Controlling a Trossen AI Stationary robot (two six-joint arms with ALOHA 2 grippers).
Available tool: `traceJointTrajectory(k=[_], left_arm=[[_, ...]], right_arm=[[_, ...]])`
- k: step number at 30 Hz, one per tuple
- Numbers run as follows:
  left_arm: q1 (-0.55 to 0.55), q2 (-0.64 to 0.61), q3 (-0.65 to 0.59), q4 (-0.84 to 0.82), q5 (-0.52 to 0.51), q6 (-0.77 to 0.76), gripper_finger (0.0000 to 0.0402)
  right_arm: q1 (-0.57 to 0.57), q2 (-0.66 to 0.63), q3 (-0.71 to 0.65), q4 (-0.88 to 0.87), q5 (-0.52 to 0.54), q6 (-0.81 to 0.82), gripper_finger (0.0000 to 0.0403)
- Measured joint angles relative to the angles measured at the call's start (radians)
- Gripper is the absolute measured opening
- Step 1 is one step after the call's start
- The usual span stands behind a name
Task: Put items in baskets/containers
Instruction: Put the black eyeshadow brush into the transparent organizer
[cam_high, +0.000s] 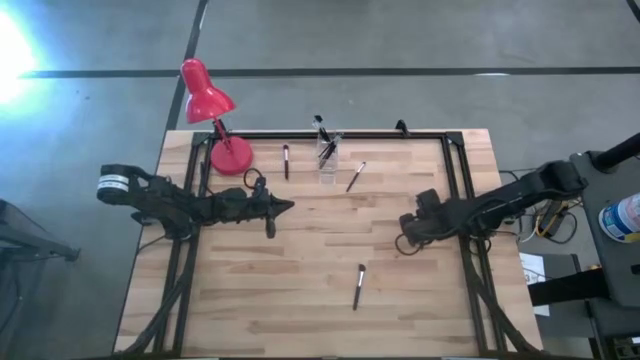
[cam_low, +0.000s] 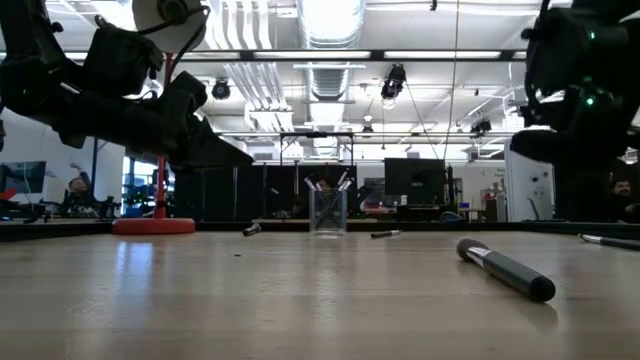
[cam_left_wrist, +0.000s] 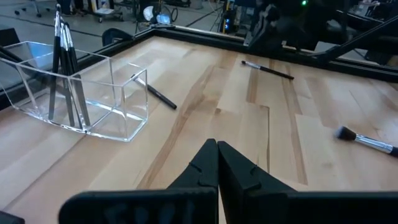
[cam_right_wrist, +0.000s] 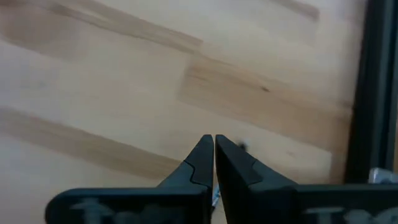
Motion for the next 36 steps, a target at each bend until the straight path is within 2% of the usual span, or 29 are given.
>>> traceJointTrajectory(k=[9,13,22,28,36], left_arm=[[0.000,0.000,0.000,-0.008,0.000,-0.003,0.0000],[0.000,0.000,0.000,-0.008,0.000,-0.008,0.0000],[0.000,0.000,0.000,-0.017,0.001,-0.014,0.0000],[0.000,0.000,0.000,-0.018,0.003,-0.014,0.0000],[0.000,0.001,0.000,-0.019,0.004,-0.014,0.0000]], right_arm=[[-0.018,0.063,-0.024,0.004,-0.017,0.094,0.0089],[-0.021,0.082,-0.031,0.012,-0.027,0.117,0.0108],[-0.021,0.110,-0.073,0.060,-0.093,0.126,0.0103],[-0.021,0.106,-0.100,0.111,-0.102,0.145,0.0104],[-0.020,0.125,-0.109,0.189,-0.084,0.071,0.0070]])
